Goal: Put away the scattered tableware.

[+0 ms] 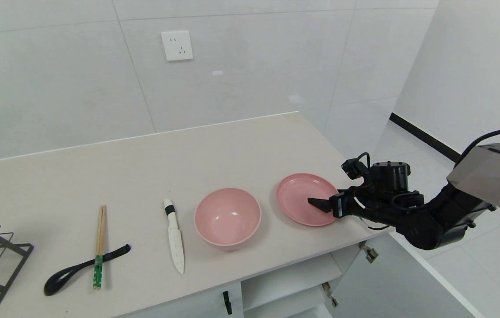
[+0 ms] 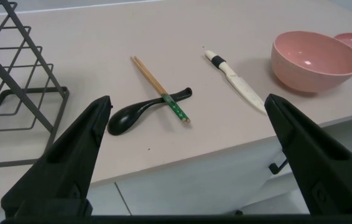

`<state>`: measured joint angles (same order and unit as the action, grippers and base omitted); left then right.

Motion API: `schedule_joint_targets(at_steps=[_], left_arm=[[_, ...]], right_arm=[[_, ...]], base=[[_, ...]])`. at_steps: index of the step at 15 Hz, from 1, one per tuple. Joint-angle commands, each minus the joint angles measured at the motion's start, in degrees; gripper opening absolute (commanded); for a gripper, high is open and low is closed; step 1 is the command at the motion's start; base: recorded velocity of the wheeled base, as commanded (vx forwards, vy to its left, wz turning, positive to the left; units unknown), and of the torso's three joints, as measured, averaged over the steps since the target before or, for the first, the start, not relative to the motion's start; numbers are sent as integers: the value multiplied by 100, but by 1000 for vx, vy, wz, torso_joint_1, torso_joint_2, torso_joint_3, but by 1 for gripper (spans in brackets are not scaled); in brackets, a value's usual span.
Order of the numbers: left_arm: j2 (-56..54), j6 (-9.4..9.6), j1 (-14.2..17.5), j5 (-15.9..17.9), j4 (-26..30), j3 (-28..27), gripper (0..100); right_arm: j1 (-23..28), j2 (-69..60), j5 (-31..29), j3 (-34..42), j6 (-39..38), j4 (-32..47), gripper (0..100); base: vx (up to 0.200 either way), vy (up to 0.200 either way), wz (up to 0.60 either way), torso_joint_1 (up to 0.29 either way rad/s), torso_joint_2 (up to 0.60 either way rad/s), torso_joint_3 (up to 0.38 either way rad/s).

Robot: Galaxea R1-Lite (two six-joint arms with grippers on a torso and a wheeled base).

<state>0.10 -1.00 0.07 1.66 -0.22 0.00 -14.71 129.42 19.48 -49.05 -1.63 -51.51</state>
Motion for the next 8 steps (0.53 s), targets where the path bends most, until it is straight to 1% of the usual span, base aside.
schedule_joint_targets(at_steps=[1,5,6,8], left_arm=[[8,-6,1,1,-4,0,100],[8,-6,1,1,-4,0,100],[8,-14,1,1,-4,0,100],[8,-14,1,1,-4,0,100]], right_arm=[[-67,31,3,-8,-4,-17,100],[4,172,-14,-16,-4,-17,100],[4,198,-14,-16,-12,-26,0],[4,251,-50,-25,-4,-53,0]], base=[[0,0,0,0,0,0],[0,0,0,0,0,0],[0,0,0,0,0,0],[0,0,0,0,0,0]])
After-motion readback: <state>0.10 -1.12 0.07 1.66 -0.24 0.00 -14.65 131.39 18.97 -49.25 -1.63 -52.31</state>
